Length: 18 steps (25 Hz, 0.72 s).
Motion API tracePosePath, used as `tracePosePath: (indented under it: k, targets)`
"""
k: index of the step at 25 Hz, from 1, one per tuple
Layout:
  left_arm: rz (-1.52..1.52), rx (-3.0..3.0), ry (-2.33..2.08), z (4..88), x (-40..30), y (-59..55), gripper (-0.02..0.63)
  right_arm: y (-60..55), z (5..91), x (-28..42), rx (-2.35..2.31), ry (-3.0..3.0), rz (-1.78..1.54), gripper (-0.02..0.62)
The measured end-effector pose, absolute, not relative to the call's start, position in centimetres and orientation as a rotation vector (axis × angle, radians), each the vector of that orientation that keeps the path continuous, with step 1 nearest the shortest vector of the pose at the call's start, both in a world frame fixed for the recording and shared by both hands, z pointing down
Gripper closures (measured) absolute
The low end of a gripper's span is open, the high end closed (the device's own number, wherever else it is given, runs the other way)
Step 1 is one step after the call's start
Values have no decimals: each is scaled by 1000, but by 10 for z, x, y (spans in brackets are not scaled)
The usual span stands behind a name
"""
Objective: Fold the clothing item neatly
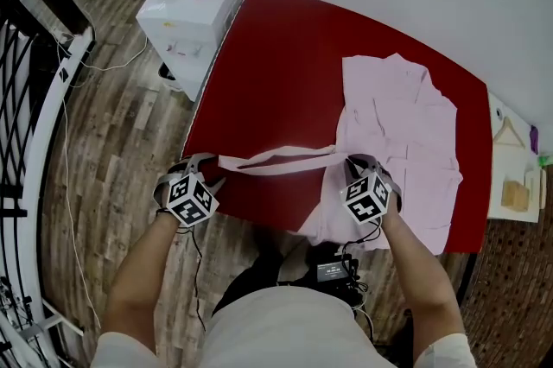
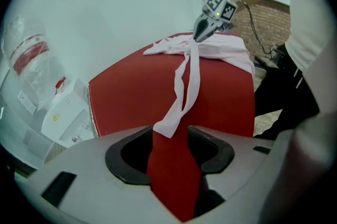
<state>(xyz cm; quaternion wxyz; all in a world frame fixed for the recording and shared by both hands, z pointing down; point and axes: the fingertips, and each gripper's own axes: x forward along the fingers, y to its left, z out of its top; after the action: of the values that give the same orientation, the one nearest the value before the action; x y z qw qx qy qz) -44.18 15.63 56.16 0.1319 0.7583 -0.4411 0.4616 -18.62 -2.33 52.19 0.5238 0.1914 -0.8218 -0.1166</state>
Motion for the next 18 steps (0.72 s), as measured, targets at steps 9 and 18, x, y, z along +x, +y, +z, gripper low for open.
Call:
tracePosePath:
  k: [9,18]
  targets:
    - [1284,2155,-1312,565,-439,135,422,-31,526,-174,496,-1955,-250,566]
    - [1265,2081,-1355,570,-444,134,510,-41,525,-161,539,-1947,-223,568]
